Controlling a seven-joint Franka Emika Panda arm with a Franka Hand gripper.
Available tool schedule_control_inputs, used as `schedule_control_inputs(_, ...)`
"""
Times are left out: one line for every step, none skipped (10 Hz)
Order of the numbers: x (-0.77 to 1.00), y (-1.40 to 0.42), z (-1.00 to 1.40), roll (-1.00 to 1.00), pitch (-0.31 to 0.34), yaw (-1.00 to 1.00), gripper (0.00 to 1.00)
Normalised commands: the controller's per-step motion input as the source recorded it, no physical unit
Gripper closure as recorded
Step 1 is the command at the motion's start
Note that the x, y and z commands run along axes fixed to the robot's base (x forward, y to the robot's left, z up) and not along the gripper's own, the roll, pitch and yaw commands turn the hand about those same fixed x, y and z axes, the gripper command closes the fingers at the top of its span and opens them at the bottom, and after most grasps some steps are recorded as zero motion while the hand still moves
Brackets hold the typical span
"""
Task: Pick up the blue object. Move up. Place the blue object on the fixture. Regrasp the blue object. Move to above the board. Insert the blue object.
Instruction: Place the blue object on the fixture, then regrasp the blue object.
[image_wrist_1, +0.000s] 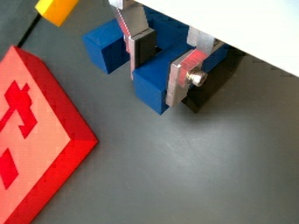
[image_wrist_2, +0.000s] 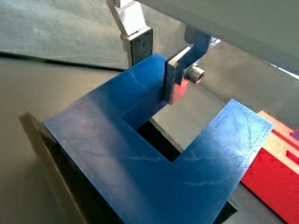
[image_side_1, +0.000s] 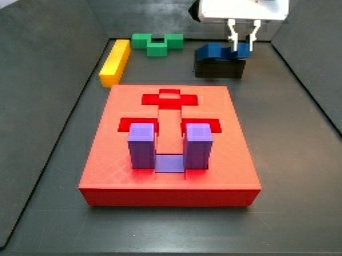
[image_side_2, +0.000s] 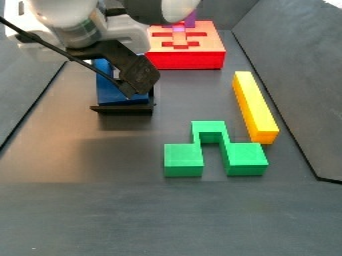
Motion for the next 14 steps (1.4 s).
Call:
schedule_control_inputs(-0.18, 0.03, -0.33, -0.3, 0.066, 0.05, 1.0)
schedule_control_inputs(-0.21, 0.0, -0.29, -0.25, 0.006, 0.04, 1.0)
schedule_control_inputs(0.0, 0.0, 0.0, 0.0, 0.0, 0.0, 0.0)
schedule_control_inputs(0.0, 0.0, 0.03, -0.08, -0.026, 0.0, 0.0)
schedule_control_inputs(0.0, 0.0, 0.55, -0.26, -0.183, 0.0, 0.0)
schedule_control_inputs(0.0, 0.06, 1.0, -0.58, -0.174, 0.12, 0.0)
schedule_control_inputs(0.04, 0.0, 1.0, -0.6, -0.106, 0.1, 0.0)
schedule_control_inputs(0.07, 0.0, 0.93, -0.53, -0.114, 0.08, 0.0)
schedule_control_inputs(0.13, 0.0, 0.88, -0.49, -0.117, 0.05, 0.0)
schedule_control_inputs(0.15, -0.05, 0.73, -0.22, -0.043, 0.0, 0.0)
schedule_control_inputs(0.15, -0.33, 0.16, 0.74, 0.06, -0.11, 0.0)
schedule_control_inputs(0.18, -0.35, 0.0, 1.0, 0.214, -0.07, 0.0)
schedule_control_inputs(0.19, -0.29, 0.03, 1.0, 0.189, -0.03, 0.0)
schedule_control_inputs(0.21, -0.29, 0.03, 1.0, 0.137, 0.0, 0.0)
